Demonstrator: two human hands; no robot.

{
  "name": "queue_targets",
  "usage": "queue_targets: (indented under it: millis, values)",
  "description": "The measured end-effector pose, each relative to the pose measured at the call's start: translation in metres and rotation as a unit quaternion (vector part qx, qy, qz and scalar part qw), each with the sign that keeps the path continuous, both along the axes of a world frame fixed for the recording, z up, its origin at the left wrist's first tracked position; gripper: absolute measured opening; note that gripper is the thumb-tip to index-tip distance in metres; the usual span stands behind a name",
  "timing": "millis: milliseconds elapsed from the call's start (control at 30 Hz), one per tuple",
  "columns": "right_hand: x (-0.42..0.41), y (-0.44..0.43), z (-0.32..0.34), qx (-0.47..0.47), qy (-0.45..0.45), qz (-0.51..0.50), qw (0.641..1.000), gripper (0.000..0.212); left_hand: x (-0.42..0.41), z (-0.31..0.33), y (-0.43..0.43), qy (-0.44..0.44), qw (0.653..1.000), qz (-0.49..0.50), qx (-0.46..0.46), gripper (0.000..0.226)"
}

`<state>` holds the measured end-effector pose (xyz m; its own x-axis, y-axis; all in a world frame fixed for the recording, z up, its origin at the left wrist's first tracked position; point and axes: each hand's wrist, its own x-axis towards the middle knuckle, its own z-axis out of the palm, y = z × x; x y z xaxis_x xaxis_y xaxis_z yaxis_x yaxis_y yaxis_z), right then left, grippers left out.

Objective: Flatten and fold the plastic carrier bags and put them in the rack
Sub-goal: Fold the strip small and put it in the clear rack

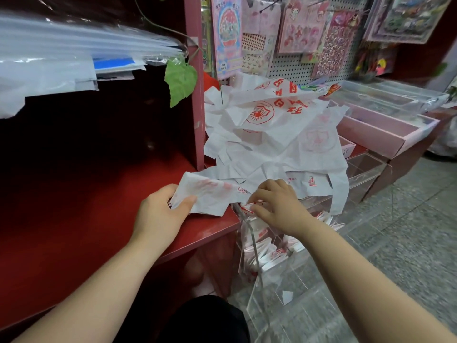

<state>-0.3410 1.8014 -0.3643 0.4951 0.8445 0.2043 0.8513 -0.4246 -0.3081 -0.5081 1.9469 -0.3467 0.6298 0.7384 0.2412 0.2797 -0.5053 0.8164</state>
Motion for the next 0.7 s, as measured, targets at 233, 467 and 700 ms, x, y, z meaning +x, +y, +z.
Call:
queue_targets:
  millis: [233,467,700]
  values:
    - [-0.003,-0.009,-0.004,0.069,0.012,0.024,0.997,0.031,-0.004,0.0,-0.001,-0.003,1.0,0.002,-0.006,0.021]
    - [-0.01,-0.007,0.002,0.004,0.003,0.01,1.0,0.06,-0.003,-0.001,-0.002,-0.003,1.0,0.001,-0.014,0.025]
    - [-0.007,-0.007,0.009,-0.042,-0.036,0.013,0.998,0.092,0.008,0.001,-0.007,-0.005,1.0,-0.01,-0.006,0.03]
